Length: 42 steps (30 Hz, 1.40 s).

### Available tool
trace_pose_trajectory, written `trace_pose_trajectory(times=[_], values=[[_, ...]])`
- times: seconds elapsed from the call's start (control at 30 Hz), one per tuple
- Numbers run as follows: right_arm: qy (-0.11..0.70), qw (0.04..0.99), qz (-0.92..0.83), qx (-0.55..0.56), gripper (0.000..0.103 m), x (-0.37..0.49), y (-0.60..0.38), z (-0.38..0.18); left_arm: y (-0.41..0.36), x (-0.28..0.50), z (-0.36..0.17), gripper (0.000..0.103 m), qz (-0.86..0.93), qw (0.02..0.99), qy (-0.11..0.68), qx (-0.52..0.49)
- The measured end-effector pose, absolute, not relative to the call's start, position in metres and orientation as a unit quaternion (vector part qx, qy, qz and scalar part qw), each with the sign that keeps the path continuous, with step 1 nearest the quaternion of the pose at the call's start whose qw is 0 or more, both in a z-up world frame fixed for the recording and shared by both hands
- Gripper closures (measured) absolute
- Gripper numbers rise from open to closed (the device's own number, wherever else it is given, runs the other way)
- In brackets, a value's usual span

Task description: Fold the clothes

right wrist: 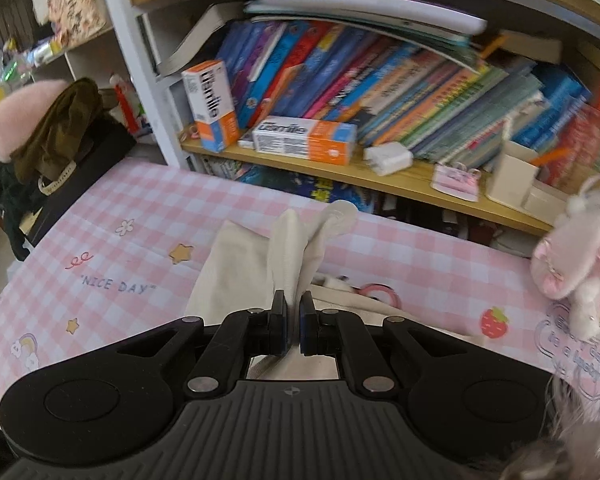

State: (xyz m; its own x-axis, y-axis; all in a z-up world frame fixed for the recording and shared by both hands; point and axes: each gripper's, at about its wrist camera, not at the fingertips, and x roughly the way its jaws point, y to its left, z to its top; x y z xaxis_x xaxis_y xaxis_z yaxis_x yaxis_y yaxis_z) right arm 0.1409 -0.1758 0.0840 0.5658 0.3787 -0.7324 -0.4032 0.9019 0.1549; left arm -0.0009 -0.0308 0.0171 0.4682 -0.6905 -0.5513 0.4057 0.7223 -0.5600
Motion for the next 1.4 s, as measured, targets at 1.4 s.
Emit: trace_pose_trajectory(times=[1.4], values=[[0.495, 0.844, 0.196, 0.059, 0.098, -0.023, -0.323, -0.018, 0.009, -0.014, -0.053, 0.063, -0.122, 0.819, 0.505, -0.243]])
